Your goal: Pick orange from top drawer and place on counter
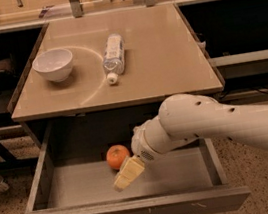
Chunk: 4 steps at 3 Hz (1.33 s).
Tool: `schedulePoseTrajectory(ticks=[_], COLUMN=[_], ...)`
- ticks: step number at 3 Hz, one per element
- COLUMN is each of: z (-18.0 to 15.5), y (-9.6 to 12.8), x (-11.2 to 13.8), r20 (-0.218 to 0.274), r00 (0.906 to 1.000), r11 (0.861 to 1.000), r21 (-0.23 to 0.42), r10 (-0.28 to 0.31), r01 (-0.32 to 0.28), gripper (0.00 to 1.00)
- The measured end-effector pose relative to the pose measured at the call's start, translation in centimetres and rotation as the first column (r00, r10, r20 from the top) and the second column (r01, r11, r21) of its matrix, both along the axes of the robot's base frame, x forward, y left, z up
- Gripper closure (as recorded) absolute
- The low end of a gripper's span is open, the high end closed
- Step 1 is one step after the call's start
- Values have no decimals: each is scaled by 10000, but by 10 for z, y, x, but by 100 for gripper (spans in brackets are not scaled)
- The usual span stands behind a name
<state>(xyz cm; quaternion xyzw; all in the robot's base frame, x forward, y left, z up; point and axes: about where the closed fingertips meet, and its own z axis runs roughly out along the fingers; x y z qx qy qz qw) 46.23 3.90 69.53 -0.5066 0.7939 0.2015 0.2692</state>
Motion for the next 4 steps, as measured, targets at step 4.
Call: schedulePoseTrajectory(ticks=[4], z=[-56], y=[36], x=[44], r20=[787], r00=[9954], r11=[9983], r21=[-187], r10=[-542], r01=[558], gripper=[0])
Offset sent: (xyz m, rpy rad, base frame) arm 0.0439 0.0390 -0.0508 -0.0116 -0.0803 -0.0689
